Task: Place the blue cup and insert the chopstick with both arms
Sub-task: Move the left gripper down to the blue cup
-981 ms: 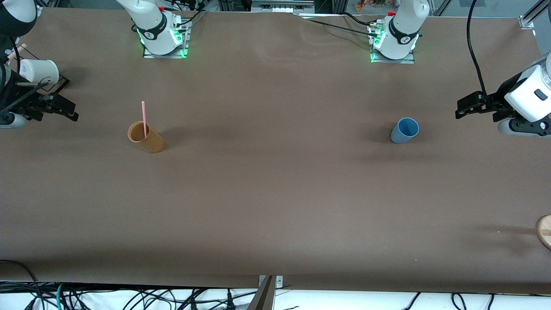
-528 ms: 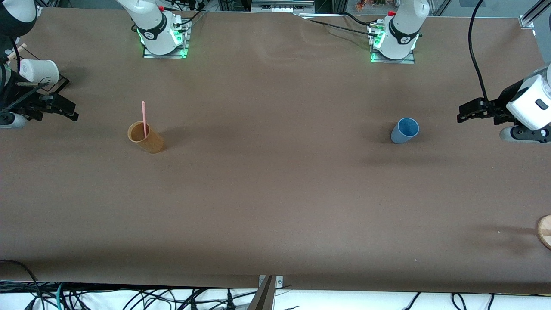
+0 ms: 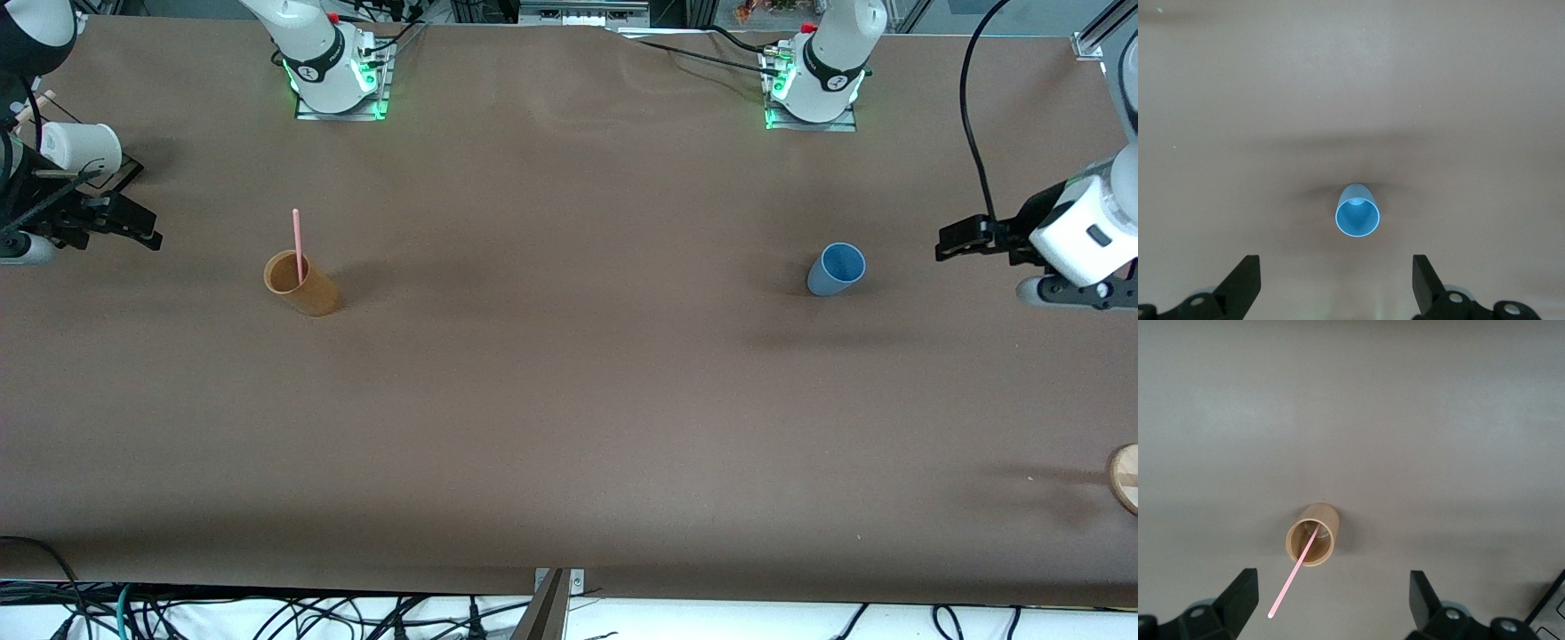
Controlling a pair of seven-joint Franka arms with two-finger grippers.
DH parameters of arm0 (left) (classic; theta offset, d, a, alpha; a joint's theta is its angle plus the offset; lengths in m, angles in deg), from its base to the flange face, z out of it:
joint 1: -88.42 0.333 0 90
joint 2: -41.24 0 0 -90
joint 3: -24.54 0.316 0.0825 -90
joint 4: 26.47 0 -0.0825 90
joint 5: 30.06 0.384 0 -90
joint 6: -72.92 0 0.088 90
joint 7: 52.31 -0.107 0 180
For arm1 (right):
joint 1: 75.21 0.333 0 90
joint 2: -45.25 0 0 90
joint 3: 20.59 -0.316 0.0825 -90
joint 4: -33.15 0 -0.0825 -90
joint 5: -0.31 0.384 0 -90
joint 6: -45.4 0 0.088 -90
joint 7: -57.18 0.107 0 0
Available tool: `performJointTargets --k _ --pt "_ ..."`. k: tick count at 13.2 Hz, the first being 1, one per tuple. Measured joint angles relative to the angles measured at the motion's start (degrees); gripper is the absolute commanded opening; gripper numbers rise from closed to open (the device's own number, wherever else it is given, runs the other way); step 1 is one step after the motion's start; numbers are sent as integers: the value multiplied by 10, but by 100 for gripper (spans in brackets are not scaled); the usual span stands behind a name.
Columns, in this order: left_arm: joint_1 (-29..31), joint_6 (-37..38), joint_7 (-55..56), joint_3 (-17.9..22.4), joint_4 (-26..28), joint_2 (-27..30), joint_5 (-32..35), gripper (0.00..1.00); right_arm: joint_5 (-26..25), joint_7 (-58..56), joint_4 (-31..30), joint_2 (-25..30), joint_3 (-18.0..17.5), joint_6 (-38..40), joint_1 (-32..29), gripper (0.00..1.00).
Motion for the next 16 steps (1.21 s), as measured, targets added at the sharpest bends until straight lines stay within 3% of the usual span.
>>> performJointTargets --k 3,5,7,12,16 --pt "4 -1 -4 1 8 -35 1 100 0 0 0 0 0 0 0 100" --pt "9 -39 -23 2 42 -45 16 100 0 0 0 0 0 0 0 100" --pt "11 -123 -42 2 116 -32 30 100 0 0 0 0 0 0 0 100" --pt "13 -345 -59 2 364 40 32 100 0 0 0 0 0 0 0 100" --pt "14 -413 -67 2 463 81 32 100 0 0 0 0 0 0 0 100"
